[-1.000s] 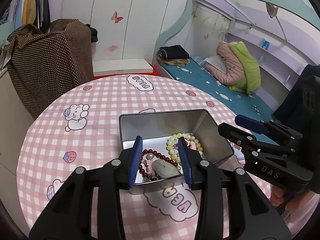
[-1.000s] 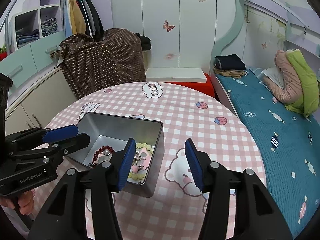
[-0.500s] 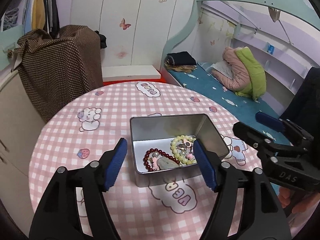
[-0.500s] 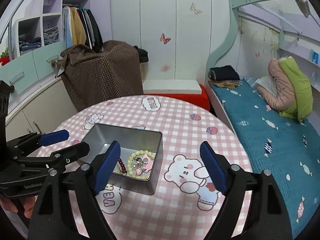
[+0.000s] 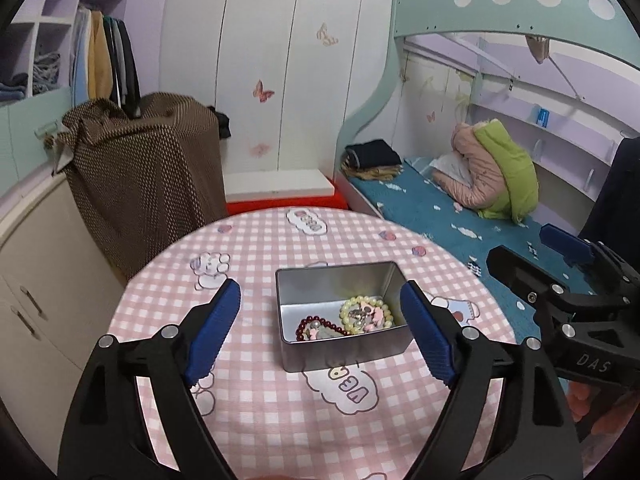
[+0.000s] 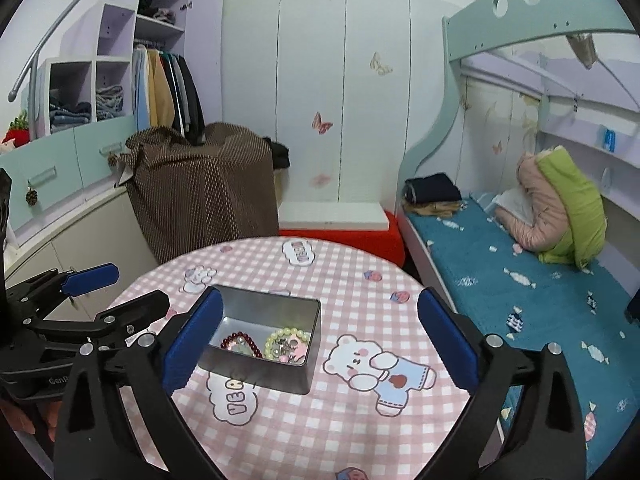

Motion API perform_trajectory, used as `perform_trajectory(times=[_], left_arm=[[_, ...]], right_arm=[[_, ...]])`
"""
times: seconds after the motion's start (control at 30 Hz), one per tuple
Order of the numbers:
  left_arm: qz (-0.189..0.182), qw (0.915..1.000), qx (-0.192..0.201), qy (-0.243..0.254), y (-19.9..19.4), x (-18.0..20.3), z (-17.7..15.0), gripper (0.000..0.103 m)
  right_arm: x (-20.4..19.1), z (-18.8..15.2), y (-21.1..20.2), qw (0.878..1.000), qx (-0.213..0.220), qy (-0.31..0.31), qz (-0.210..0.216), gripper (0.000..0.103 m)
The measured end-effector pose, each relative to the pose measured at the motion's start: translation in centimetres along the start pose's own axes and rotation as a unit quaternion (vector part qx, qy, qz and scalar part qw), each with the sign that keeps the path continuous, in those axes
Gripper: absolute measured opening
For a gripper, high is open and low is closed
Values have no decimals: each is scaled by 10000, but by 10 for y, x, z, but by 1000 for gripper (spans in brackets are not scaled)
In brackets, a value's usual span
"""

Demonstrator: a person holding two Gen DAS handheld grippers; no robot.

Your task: Organize jewelry

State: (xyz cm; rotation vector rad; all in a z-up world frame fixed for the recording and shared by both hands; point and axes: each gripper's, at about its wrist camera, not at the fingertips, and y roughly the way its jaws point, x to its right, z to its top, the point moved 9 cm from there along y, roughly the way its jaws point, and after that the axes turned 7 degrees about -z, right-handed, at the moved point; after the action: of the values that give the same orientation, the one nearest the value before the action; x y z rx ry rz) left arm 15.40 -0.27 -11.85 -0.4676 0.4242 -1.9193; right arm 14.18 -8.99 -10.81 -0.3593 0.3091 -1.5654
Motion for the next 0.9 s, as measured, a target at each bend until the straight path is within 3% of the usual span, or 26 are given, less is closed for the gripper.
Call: perform_trajectory(times=[0.47,0.9], left_arm=[[376,9969,672,188,-59,12,25,89],[614,9924,1026,307,-92,19,39,89]], right_arm=[[6,26,-45,9978,661,62,-64,95],[7,34,-69,9950,990,74,-119,95]])
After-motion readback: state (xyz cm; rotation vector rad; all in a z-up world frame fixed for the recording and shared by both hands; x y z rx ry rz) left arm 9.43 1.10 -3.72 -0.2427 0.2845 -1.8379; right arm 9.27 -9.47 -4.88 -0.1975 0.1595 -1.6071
